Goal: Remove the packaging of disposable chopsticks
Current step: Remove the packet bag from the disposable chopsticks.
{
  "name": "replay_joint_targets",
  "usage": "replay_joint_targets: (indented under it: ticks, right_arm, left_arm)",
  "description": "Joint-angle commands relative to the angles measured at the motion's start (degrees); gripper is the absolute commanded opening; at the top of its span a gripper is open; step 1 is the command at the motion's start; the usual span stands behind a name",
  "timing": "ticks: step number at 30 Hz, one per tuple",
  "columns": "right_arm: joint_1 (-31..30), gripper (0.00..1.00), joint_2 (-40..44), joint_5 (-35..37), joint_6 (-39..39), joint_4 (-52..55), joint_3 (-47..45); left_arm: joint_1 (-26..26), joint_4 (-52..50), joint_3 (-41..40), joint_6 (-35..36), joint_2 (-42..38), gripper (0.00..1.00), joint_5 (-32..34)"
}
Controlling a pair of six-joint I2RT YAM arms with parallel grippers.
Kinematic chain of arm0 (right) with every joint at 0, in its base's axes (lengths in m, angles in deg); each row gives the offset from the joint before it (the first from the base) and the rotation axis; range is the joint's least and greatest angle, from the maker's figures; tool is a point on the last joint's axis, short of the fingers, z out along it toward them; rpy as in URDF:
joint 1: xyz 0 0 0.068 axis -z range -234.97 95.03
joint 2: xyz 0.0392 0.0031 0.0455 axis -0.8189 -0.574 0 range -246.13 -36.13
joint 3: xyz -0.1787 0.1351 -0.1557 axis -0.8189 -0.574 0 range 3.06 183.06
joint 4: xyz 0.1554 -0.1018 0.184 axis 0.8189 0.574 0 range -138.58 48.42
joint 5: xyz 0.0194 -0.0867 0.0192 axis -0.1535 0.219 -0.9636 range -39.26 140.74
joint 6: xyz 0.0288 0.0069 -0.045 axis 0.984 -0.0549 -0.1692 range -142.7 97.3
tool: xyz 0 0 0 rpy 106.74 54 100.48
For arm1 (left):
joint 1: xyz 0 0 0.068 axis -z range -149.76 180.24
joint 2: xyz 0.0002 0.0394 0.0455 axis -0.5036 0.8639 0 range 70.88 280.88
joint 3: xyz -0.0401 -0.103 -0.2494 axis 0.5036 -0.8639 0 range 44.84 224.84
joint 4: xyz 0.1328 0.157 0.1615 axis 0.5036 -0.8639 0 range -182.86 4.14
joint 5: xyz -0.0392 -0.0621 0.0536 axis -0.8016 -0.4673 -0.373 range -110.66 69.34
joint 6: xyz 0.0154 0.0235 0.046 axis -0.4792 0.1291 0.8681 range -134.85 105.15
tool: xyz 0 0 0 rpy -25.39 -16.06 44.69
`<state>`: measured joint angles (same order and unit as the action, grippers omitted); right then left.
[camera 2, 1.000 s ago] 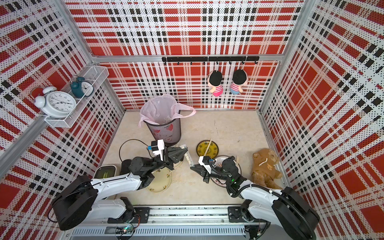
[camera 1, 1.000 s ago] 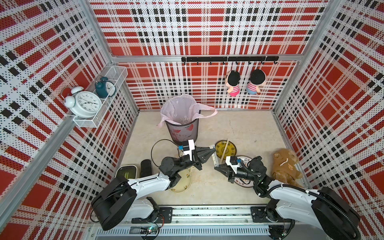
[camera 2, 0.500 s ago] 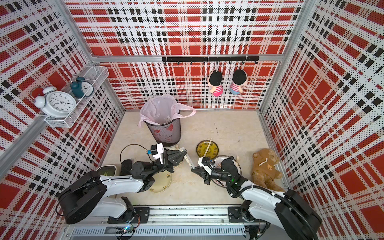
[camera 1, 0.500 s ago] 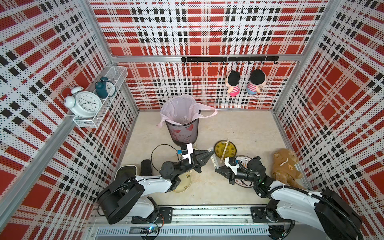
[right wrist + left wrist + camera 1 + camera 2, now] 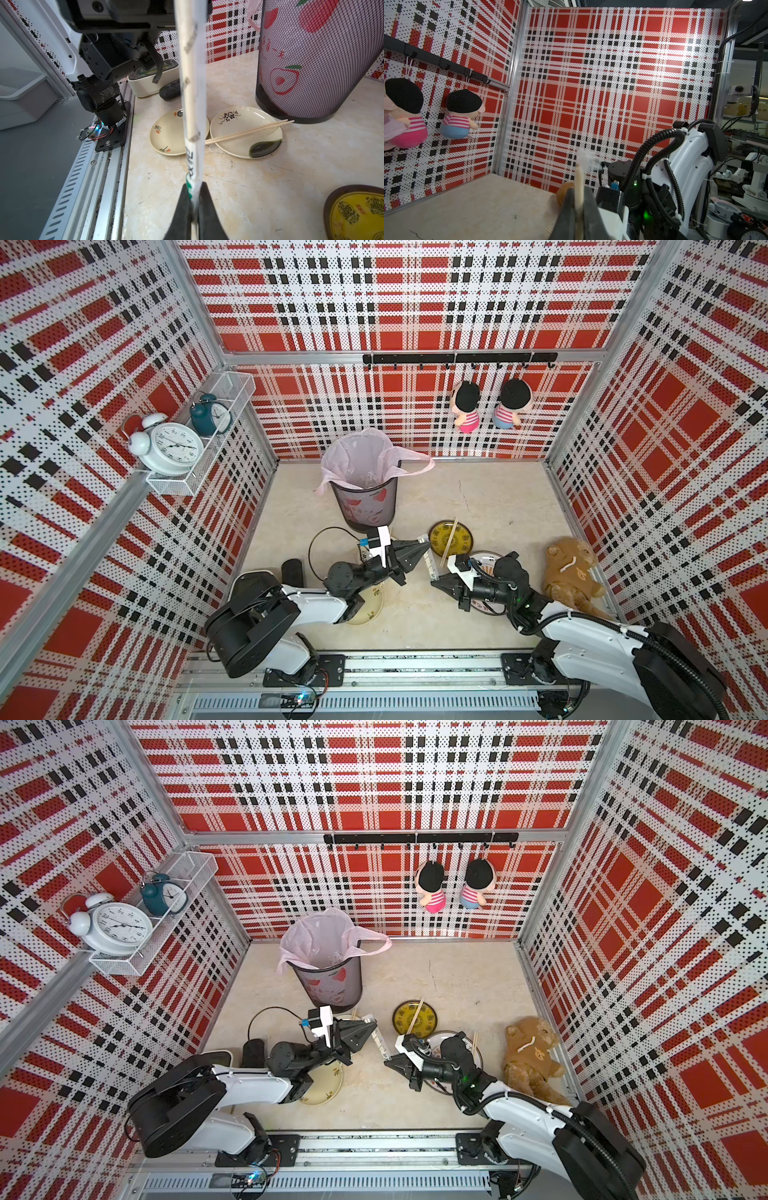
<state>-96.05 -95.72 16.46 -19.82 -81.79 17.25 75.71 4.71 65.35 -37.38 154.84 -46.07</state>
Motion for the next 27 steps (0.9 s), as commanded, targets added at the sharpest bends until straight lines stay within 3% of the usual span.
replay_joint_targets:
  ticks: [1, 4, 10, 16, 27]
  right_arm:
    - [-0.14, 0.00, 4.63, -1.39, -0.02, -18.73, 6.53]
    - [-0.14, 0.00, 4.47, -1.47, 0.12, -19.12, 6.55]
    - [-0.14, 0.00, 4.84, -1.37, -0.02, -18.71, 6.29]
    - [-0.14, 0.00, 4.65, -1.09, -0.04, -18.67, 6.71]
    - [-0.14, 0.00, 4.97, -0.61, 0.27, -19.51, 5.72]
  left_arm:
    - [0.93, -6.58, -4.34, -0.23, 4.94, 0.12, -5.40]
    - [0.93, -6.74, -4.30, -0.21, 5.06, 0.05, -5.25]
    - [1.09, -8.86, -4.25, 0.71, 3.45, 0.00, -4.22]
    - [2.33, -10.61, -4.21, 1.17, 3.75, 0.13, -3.44]
    - [3.17, -11.73, -4.60, 2.86, 3.27, 0.14, -3.68]
